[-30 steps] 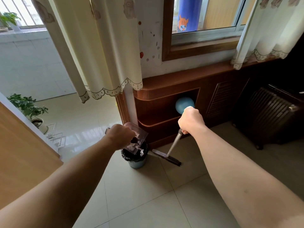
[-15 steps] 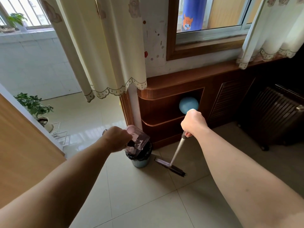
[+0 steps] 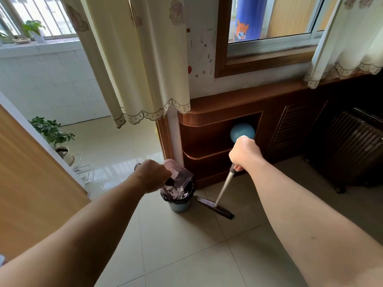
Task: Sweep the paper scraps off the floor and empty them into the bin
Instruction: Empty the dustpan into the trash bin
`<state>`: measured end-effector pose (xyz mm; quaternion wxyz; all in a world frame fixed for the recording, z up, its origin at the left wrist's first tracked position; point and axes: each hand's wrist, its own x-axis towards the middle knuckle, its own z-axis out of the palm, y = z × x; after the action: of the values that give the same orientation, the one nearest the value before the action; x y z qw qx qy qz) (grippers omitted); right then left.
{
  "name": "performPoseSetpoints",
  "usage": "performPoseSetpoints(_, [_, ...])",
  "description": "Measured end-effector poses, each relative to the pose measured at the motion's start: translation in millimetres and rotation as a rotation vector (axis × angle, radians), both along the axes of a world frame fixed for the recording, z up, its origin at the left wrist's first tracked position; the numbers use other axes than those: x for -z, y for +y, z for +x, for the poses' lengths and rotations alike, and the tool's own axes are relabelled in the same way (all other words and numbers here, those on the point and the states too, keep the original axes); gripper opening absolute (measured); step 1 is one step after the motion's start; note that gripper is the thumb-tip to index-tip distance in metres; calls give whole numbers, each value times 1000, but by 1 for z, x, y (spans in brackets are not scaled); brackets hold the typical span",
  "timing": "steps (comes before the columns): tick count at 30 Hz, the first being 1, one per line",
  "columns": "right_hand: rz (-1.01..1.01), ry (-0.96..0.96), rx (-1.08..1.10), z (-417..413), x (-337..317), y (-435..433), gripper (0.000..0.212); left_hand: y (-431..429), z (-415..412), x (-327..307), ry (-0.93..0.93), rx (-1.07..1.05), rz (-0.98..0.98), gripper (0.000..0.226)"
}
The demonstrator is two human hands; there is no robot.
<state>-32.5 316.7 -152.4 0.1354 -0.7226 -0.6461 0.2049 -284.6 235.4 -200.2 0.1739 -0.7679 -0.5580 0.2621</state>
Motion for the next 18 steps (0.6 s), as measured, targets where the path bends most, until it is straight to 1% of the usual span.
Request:
performPoseSetpoints(2, [-2,3,-4,0,1,0,16,-2,-3,1,1,-14,-10,16])
performPoseSetpoints(5, [-2,1,-4,1,1,-1,16,-7,-9,3,-4,-19,-1,15])
performPoseSetpoints(10, [-9,-1,-8,-1,2,-3,16,-10,-10,-3,40,20,-65,26])
performPoseSetpoints(14, [-20,-10,-9,-4,3,-3,14,-1,-9,-18,21,39,8,28])
performPoseSetpoints(18, [-36,-12,-7,-3,2,-2,13,-4,-2,-11,11,36,4,26])
